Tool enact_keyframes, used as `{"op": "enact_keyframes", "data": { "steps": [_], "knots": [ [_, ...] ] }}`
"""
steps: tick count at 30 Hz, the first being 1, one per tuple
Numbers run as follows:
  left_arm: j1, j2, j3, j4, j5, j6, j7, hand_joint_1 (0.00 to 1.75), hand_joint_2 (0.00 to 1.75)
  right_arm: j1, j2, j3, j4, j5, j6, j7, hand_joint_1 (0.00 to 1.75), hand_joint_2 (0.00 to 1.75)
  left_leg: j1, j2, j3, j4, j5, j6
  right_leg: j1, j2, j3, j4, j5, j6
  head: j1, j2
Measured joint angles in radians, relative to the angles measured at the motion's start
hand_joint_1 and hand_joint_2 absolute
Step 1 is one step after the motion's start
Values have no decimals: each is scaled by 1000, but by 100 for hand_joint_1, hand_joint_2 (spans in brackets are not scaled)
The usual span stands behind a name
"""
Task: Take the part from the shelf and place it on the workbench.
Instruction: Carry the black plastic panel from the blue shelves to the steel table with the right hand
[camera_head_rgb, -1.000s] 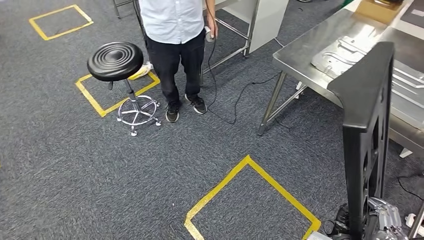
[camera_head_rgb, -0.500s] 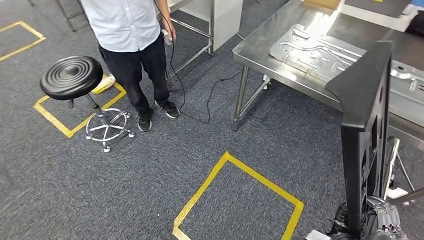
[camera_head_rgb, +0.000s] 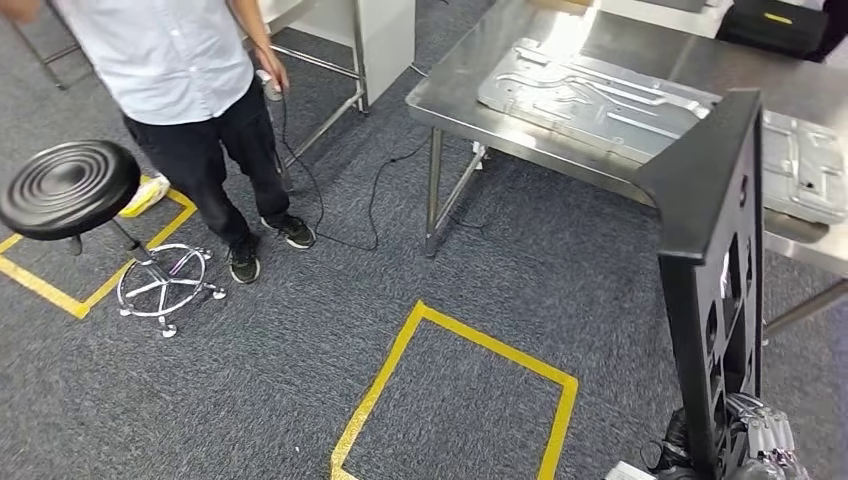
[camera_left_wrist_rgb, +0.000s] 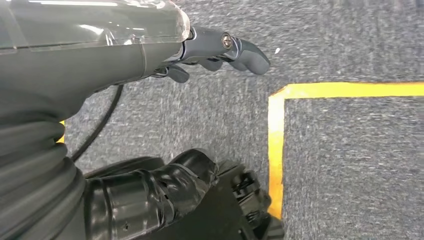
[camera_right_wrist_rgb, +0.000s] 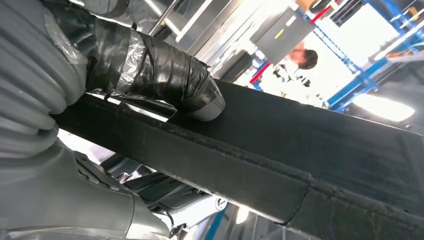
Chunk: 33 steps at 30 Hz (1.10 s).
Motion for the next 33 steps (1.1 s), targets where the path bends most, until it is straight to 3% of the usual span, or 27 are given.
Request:
{"op": "enact_keyframes", "data": {
  "steps": [2,4,6,8,9,10,11,13,15,17,18,19,20,22,24,25,26,27,29,30,33],
  "knots": [
    [-3,-1,0,0,0,0,1,0,175,1,0,0,0,1,0,0,175,175,-1,15,9,-4,-5,-10,-1,23,-2,-4,2,-10,0,0],
    [-5,-1,0,0,0,0,2,0,175,2,0,1,0,1,0,0,175,175,1,-14,5,19,-27,-19,-7,45,2,-14,7,-21,-1,0],
    [-3,-1,0,0,0,0,2,0,175,2,0,2,0,2,0,0,175,175,4,-67,-39,118,-84,-22,-10,66,6,-19,9,-30,-1,0],
    [1,0,0,0,0,0,2,0,175,1,0,5,1,3,0,0,175,175,5,-88,-106,246,-132,-24,-9,91,6,-17,8,-34,-1,0],
    [3,0,0,0,0,0,2,0,175,1,0,6,1,4,0,0,175,175,5,-90,-126,275,-129,-25,-9,105,6,-16,7,-35,-1,0],
    [4,0,0,0,0,1,2,0,175,1,0,7,2,4,0,0,175,175,6,-91,-128,266,-107,-25,-9,119,7,-13,6,-34,-1,0],
    [4,0,0,0,0,1,2,0,175,1,0,8,3,5,0,0,175,175,7,-96,-113,219,-67,-24,-10,134,8,-9,4,-33,-1,0],
    [4,1,0,0,0,2,2,0,175,0,0,10,4,6,0,0,175,175,11,-134,-66,93,-1,-21,-10,160,7,1,-2,-25,-1,0],
    [3,1,0,0,-1,3,2,0,175,-1,0,13,5,7,0,1,175,175,12,-167,-43,32,17,-14,-10,181,1,8,-5,-13,-1,0],
    [0,1,0,0,-3,4,2,0,175,0,-1,16,6,8,0,2,175,175,8,-157,-40,27,18,-3,-13,200,-5,6,-1,0,0,0],
    [-1,1,0,0,-4,5,2,0,175,1,-2,17,6,8,0,2,175,175,8,-147,-38,24,21,4,-15,196,-7,9,-1,5,0,0],
    [-2,0,0,0,-5,5,2,0,175,2,-3,17,6,8,0,2,175,175,9,-136,-36,19,25,10,-14,177,-14,21,-9,10,1,0],
    [-2,0,0,0,-6,6,2,0,175,1,-4,17,6,8,0,3,175,175,11,-125,-35,15,27,16,-13,150,-28,50,-26,13,1,0],
    [0,-1,0,0,-9,6,2,0,175,-2,-7,21,8,9,0,4,175,175,9,-104,-34,13,28,21,-11,96,-80,159,-84,19,3,0],
    [3,0,0,0,-9,4,2,0,175,-3,-11,26,13,16,0,11,175,175,8,-86,-35,13,26,22,-13,82,-130,259,-117,23,3,0],
    [3,0,0,0,-9,2,2,0,175,-2,-14,27,16,23,0,18,175,175,7,-79,-34,13,25,22,-13,79,-133,265,-109,22,3,0],
    [2,1,0,0,-9,-1,1,0,175,-2,-17,28,18,32,0,26,175,175,7,-75,-33,13,24,21,-13,78,-115,232,-83,20,3,0],
    [2,1,0,0,-9,-5,-1,0,175,-2,-20,30,19,46,0,33,175,175,7,-73,-31,13,23,19,-12,76,-78,164,-48,16,3,0],
    [0,0,0,0,-10,-15,-7,0,175,-2,-24,33,20,79,0,44,175,175,4,-71,-27,14,19,13,-6,70,-13,40,-7,5,3,0],
    [0,0,0,0,-10,-20,-11,0,175,-2,-25,35,21,95,0,46,175,175,3,-70,-26,13,18,9,-3,68,3,7,-1,0,3,0],
    [-2,0,0,0,-10,-33,-21,0,175,-1,-28,44,25,122,0,53,175,175,2,-70,-22,9,16,-8,-1,70,6,-5,-1,-13,2,0]
  ]
}}
